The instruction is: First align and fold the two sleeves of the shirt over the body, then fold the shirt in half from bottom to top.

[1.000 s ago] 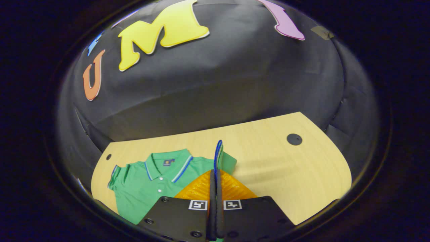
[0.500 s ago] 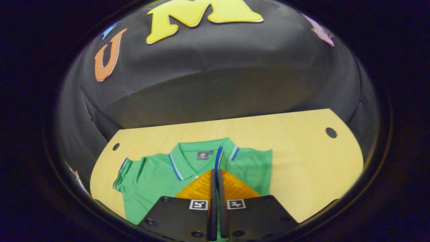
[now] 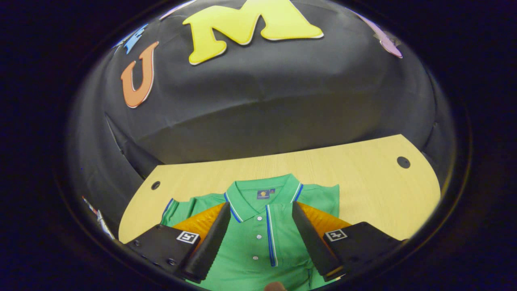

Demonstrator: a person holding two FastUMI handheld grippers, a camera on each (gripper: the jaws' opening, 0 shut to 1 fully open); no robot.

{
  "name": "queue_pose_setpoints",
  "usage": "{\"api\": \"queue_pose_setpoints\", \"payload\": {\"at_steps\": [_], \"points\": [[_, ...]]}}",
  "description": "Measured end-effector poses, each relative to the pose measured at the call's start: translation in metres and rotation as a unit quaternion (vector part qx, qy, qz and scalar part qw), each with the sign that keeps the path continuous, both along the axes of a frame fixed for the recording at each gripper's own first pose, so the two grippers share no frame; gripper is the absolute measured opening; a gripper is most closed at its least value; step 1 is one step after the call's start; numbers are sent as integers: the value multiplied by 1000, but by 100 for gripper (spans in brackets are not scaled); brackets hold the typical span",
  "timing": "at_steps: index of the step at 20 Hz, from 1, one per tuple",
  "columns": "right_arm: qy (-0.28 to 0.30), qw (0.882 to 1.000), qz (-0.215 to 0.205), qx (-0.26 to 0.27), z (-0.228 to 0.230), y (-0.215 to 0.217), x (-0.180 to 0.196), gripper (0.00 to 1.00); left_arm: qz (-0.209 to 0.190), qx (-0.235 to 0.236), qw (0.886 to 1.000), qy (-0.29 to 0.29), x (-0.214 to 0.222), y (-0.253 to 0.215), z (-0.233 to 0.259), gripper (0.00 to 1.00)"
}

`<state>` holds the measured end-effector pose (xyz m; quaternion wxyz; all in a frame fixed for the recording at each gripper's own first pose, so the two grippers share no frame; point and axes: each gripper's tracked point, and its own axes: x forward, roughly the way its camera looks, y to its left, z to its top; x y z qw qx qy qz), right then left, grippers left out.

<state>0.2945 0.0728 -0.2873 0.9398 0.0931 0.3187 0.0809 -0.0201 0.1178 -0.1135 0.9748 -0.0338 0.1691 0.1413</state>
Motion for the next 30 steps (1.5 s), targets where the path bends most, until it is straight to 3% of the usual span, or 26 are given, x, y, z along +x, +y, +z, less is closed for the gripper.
{"api": "queue_pose_setpoints", "payload": {"at_steps": [8,16,19,20,22,24,27,29,30], "points": [[-67,997,41,-16,100,-10,-84,95,-72,-35,997,3,61,12,-45,98],[-140,988,51,-52,184,-39,-164,95,-129,-80,986,66,122,8,-130,98],[-148,985,46,-71,191,-51,-187,96,-135,-79,983,94,143,12,-165,98],[-149,985,47,-77,192,-52,-195,89,-136,-77,982,105,149,15,-177,98],[-155,983,46,-85,194,-53,-207,89,-136,-76,980,125,159,20,-203,98],[-154,982,41,-101,186,-57,-213,98,-135,-82,977,141,169,22,-226,98],[-134,984,47,-108,169,-55,-221,94,-127,-83,976,159,184,33,-253,98],[-118,986,43,-114,158,-61,-222,98,-122,-88,974,166,192,38,-266,98],[-111,987,39,-114,154,-65,-222,94,-124,-90,973,172,193,39,-271,98]]}}
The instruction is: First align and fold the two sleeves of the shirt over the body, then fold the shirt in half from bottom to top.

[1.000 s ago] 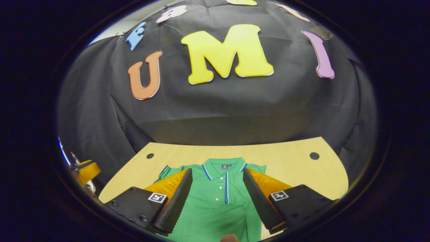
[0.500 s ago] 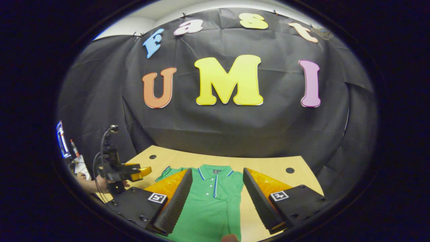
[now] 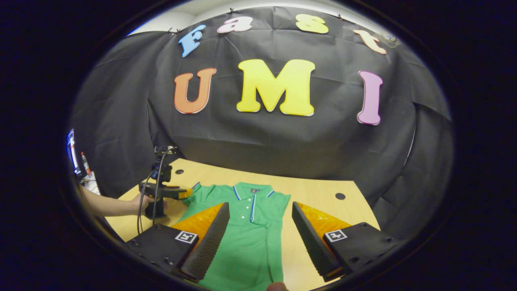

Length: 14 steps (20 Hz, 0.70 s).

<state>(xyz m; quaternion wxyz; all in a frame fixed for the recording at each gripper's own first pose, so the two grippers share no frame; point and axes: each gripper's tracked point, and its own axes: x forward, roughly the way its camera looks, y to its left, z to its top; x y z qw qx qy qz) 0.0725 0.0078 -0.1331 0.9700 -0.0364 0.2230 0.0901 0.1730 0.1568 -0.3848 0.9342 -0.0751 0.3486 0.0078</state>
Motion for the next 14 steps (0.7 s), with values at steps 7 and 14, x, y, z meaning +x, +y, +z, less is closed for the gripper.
{"api": "queue_pose_setpoints", "payload": {"at_steps": [7,14], "points": [[17,999,-49,19,-14,-29,3,94,-24,29,999,16,11,1,-19,81],[34,996,-67,45,-27,-39,-2,94,-38,55,997,30,14,-1,-23,36]]}}
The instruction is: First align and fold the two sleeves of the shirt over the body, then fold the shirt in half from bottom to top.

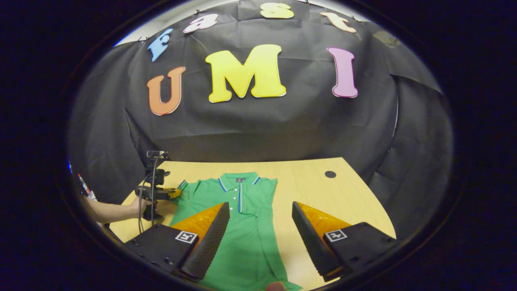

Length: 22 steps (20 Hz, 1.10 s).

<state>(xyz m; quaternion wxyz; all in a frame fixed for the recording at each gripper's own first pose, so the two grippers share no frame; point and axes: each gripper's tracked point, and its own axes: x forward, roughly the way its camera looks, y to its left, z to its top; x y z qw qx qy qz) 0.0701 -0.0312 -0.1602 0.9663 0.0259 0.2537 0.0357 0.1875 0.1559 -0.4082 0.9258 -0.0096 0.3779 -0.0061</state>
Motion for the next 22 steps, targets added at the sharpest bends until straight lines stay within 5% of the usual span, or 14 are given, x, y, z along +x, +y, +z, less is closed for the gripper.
{"api": "queue_pose_setpoints", "payload": {"at_steps": [1,5,7,15,22], "points": [[-2,1000,-1,-1,0,-1,-1,94,2,1,1000,2,0,-1,0,37],[4,1000,-10,10,-7,-6,-5,98,-10,-44,999,11,-3,-21,7,8],[3,1000,-15,12,-8,-9,-6,98,-14,-52,999,2,1,-24,19,5],[14,999,-31,26,-10,-25,-29,98,-13,-43,999,-3,18,-51,75,5],[0,997,-74,32,-1,-62,-50,98,-36,-66,997,7,24,-131,79,5]]}}
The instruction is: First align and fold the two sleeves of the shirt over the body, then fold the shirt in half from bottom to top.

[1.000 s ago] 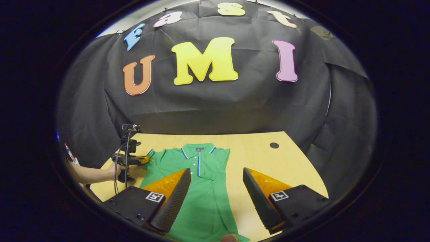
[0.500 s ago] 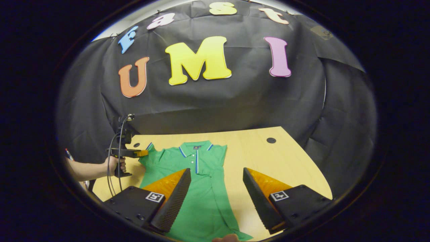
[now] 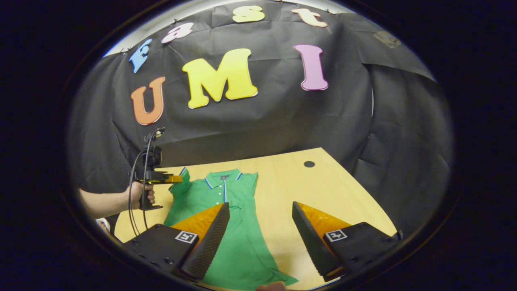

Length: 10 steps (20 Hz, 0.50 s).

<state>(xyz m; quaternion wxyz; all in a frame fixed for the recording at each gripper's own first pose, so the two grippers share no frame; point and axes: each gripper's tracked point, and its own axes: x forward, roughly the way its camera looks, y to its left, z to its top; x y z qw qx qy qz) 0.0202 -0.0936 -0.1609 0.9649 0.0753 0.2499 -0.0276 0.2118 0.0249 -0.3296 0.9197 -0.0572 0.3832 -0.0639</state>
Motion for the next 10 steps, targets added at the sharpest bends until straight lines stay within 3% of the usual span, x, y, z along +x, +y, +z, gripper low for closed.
{"api": "queue_pose_setpoints", "payload": {"at_steps": [6,7,9,10], "points": [[2,1000,-28,-3,-2,-27,-14,94,-13,-8,999,30,2,-46,-28,7],[1,1000,-30,-3,-2,-29,-15,98,-11,-7,999,29,1,-48,-27,12],[1,1000,-30,-4,-4,-29,-17,94,-12,-18,1000,15,6,-55,-20,23],[1,1000,-27,-3,-4,-28,-17,94,-9,-19,1000,3,5,-54,-8,49]]}}
